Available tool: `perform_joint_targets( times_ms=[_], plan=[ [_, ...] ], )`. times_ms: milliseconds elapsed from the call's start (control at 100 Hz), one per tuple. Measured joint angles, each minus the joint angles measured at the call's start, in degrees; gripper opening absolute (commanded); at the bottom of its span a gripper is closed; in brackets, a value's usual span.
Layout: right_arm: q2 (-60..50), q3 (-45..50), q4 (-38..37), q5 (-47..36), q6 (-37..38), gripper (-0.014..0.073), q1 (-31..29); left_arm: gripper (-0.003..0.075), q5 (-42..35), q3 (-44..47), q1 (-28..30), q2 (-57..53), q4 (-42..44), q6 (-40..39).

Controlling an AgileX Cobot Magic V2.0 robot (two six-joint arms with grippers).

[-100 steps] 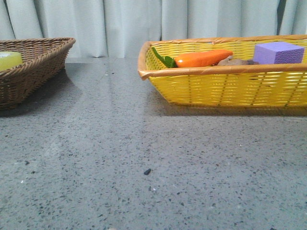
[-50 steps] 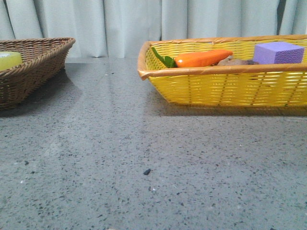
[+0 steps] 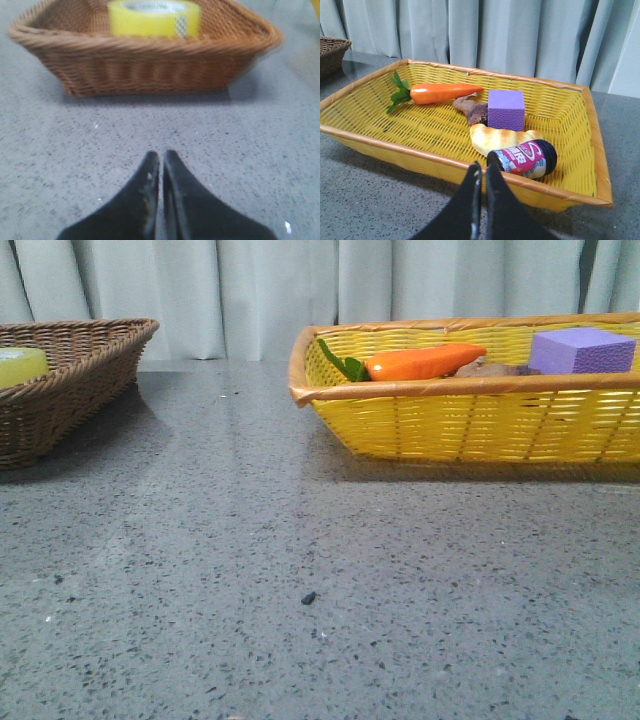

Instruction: Transfer tape with both arms

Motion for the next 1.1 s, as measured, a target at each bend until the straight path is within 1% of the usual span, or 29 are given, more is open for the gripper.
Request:
perform_joint_targets(
  times_ms=[110, 210, 1100],
  plan=[
    [0.0, 0.0, 0.0, 0.14, 0.0, -0.0066, 0.0, -0.0021, -0.61, 0.0, 1.91, 0.0, -0.09, -0.98],
    [0.0, 0.0, 0.0, 0.28, 0.0, -0.0066, 0.0, -0.0021, 1.62, 0.0, 2.85, 0.0, -0.09, -1.23],
    [0.0, 0.0, 0.0, 0.41, 0.0, -0.0066, 0.0, -0.002, 1.92, 0.0, 2.87, 0.0, -0.09, -1.5]
  ],
)
